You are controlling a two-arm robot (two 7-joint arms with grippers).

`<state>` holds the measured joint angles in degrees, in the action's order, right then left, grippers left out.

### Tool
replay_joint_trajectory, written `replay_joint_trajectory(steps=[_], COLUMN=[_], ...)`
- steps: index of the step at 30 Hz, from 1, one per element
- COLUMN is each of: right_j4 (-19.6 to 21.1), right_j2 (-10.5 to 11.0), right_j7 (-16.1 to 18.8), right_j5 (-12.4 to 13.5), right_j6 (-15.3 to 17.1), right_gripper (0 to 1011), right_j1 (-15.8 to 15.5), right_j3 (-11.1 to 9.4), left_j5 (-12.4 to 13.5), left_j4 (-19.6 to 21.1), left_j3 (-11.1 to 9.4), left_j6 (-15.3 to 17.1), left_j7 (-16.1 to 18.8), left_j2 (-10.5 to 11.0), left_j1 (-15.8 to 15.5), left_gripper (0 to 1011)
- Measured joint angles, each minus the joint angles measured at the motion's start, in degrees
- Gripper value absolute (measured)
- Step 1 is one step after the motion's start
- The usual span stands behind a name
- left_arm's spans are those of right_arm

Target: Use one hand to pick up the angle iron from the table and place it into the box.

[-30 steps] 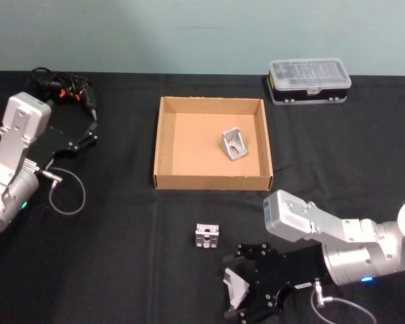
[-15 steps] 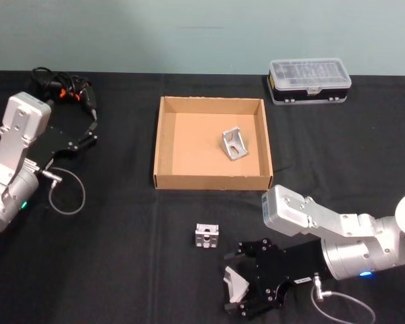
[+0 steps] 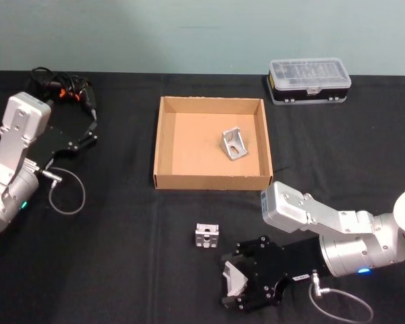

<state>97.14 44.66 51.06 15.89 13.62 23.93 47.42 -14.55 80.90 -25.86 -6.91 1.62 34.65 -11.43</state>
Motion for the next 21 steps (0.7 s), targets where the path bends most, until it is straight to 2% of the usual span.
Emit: replay_joint_trajectory(steps=[5,9,10,14,18,21], right_j4=[1.1,2.3,2.8,2.9,1.2,-1.3], right_j2=[0.4,0.8,1.0,0.9,-0.2,-1.9], right_j7=[0.2,-0.4,-1.2,-3.9,-7.0,-8.7], right_j5=[1.4,4.0,4.9,6.2,5.6,4.6], right_j6=[-0.4,-1.2,-1.6,-2.8,-3.4,-3.6], right_gripper=[742,742,742,742,742,742], right_j1=[0.2,0.3,0.5,1.0,2.0,3.0], right_j3=[-1.0,-3.3,-4.4,-7.1,-8.8,-9.3], left_j5=[0.0,0.0,0.0,0.0,0.0,0.0], left_j4=[0.0,0.0,0.0,0.0,0.0,0.0], left_j3=[0.0,0.0,0.0,0.0,0.0,0.0], left_j6=[0.0,0.0,0.0,0.0,0.0,0.0], left_j7=[0.0,0.0,0.0,0.0,0.0,0.0], left_j2=[0.0,0.0,0.0,0.0,0.0,0.0], left_j1=[0.0,0.0,0.0,0.0,0.0,0.0], left_gripper=[1000,1000,1000,1000,1000,1000])
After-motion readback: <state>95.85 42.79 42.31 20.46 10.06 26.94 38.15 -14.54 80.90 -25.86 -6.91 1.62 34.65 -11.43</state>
